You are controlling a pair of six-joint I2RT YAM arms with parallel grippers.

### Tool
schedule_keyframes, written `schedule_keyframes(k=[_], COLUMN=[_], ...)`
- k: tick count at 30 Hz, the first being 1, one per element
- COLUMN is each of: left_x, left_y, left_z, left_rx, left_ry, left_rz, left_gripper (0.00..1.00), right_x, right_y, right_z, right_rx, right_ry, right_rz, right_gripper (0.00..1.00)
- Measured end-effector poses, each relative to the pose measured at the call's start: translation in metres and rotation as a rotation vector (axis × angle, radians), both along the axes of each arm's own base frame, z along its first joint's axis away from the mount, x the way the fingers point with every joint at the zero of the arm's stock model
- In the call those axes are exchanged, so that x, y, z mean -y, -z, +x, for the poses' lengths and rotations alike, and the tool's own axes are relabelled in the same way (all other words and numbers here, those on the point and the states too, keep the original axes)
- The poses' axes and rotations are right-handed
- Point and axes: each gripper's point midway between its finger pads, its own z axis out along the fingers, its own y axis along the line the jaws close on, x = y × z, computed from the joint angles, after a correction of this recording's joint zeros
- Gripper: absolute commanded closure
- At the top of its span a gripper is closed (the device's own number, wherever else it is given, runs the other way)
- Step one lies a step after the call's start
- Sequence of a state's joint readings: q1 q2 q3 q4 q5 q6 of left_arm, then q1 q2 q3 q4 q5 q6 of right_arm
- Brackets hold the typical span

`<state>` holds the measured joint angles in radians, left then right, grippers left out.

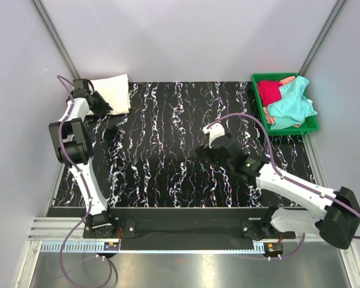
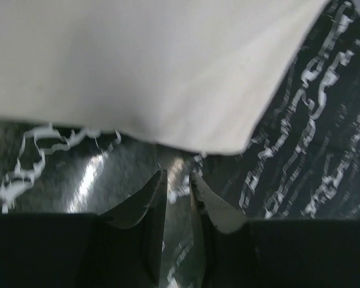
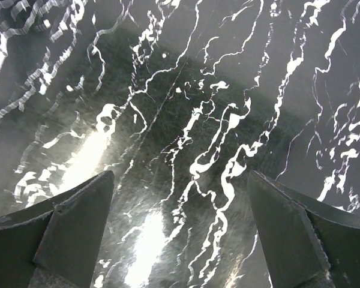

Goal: Fold and stack the t-shirts
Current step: Reset both grippers

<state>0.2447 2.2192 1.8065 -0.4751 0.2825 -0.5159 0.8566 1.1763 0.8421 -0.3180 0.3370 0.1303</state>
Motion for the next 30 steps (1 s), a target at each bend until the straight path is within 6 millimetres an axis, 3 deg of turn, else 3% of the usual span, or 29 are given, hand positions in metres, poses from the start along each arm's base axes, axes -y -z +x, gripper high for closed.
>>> schedule_keyframes(k=[2,5,9,11,13,15,16,20,22,25,27,30], left_x=[0.012,0.036,0.098,0.133,0.161,0.180,0.188,0.211,0.216,0.222,0.224,0.225], left_y=[-0.027,-0.084,-0.140,-0.148,-0.138,-0.122,-0.113,-0.103,-0.108,-0.113,-0.135,-0.180], left_z=[-0.016,-0.042,-0.099,-0.137,-0.186,-0.231,-0.252,-0.325,-0.346,-0.370,-0.383,-0.401], left_rx=[0.035,0.143,0.298,0.366,0.369,0.364,0.361,0.449,0.532,0.616,0.676,0.788], left_ry=[0.008,0.039,0.140,0.207,0.257,0.290,0.306,0.377,0.403,0.413,0.423,0.479], left_rz=[-0.014,-0.018,-0.079,-0.157,-0.244,-0.315,-0.345,-0.479,-0.548,-0.700,-0.810,-0.924], left_gripper=[0.69,0.68,0.61,0.55,0.49,0.42,0.34,0.28,0.27,0.25,0.22,0.21], right_x=[0.004,0.011,0.025,0.035,0.048,0.057,0.062,0.072,0.068,0.058,0.051,0.046], right_y=[-0.007,-0.018,-0.018,-0.014,-0.007,-0.001,0.004,0.031,0.047,0.054,0.048,0.021], right_z=[-0.005,-0.015,-0.030,-0.040,-0.052,-0.062,-0.068,-0.084,-0.086,-0.086,-0.086,-0.087], right_rx=[0.003,-0.001,-0.020,-0.034,-0.052,-0.067,-0.082,-0.179,-0.262,-0.330,-0.357,-0.378], right_ry=[0.027,0.077,0.156,0.218,0.287,0.351,0.383,0.507,0.563,0.583,0.571,0.532], right_rz=[0.053,0.156,0.292,0.387,0.499,0.657,0.746,1.057,1.096,1.119,1.182,1.337], right_gripper=[0.00,0.00,0.00,0.00,0.00,0.00,0.00,0.00,0.00,0.00,0.00,0.00])
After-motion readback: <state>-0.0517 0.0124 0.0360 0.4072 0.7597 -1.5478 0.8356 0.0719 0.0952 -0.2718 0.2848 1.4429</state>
